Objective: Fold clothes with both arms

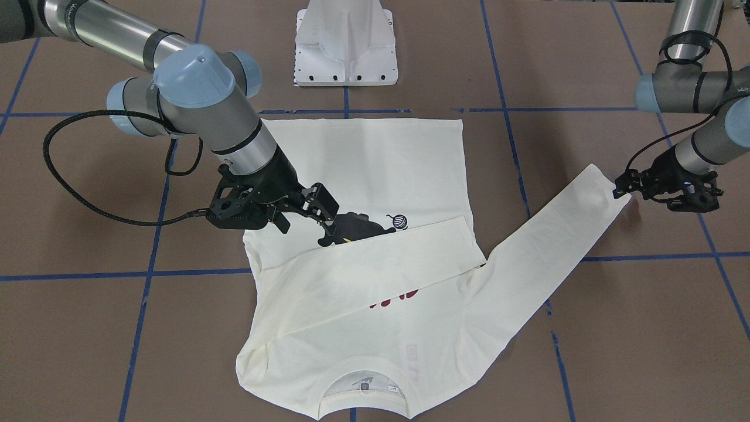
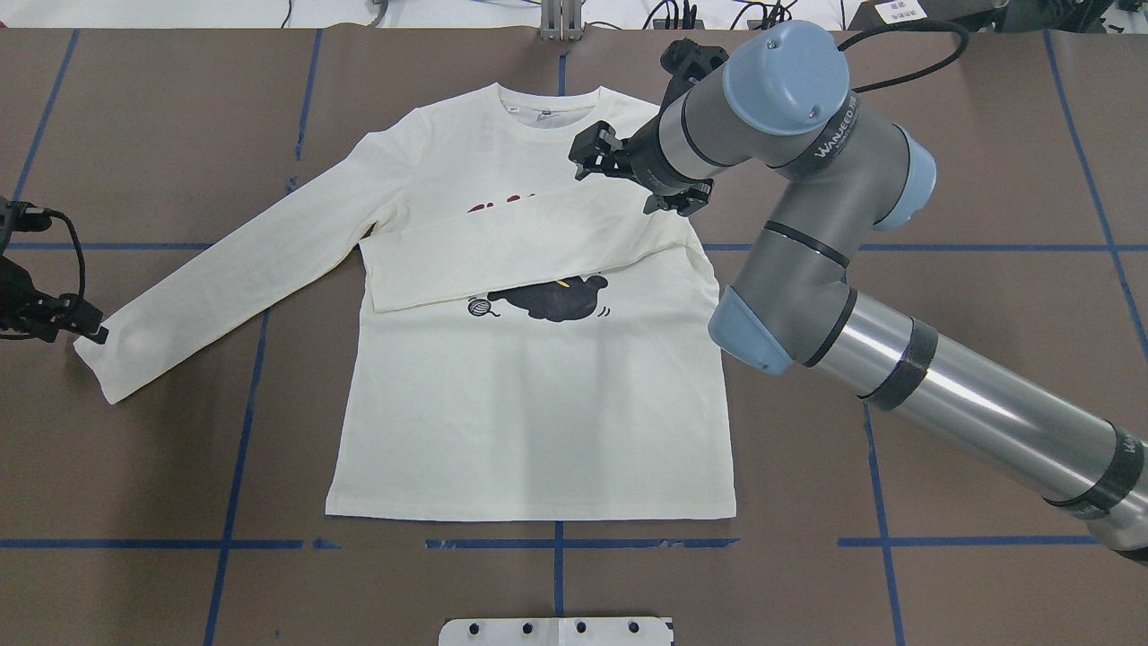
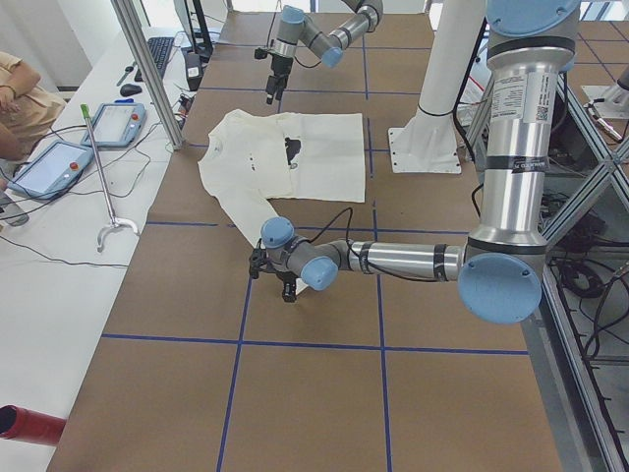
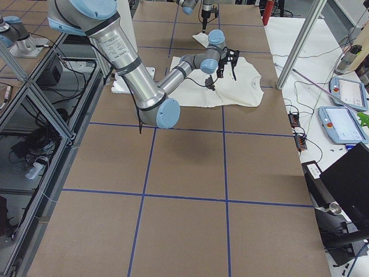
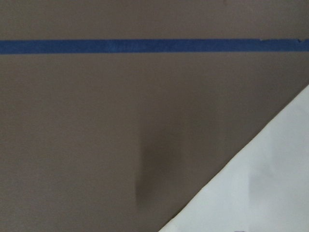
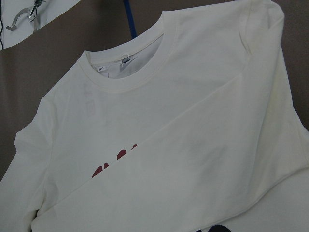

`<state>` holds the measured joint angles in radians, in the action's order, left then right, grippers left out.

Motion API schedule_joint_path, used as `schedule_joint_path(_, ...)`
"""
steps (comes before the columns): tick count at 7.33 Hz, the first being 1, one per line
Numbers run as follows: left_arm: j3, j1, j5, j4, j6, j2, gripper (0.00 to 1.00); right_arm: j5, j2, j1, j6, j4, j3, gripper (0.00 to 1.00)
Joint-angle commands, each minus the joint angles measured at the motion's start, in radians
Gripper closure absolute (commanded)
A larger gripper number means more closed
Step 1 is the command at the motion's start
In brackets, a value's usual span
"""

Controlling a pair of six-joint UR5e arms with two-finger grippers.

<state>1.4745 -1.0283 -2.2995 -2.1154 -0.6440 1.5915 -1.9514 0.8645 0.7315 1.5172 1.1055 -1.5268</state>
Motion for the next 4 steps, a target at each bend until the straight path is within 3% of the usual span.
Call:
schedule_joint_path(1, 0.0, 0.007, 0.003, 0.002, -0.002, 0.001, 0.84, 0.002, -0.001, -0.001, 0.0, 0.001, -0.004, 0.0)
schedule_joint_path(2, 0.0, 0.01, 0.006, 0.003, -0.002, 0.001, 1.0, -0.001, 0.001, 0.0, 0.0, 0.002, -0.013, 0.0)
schedule_joint_path(4, 0.027, 0.008, 0.014, 0.006, -0.041, 0.001, 1.0, -0.001, -0.001, 0.0, 0.0, 0.005, -0.019, 0.0)
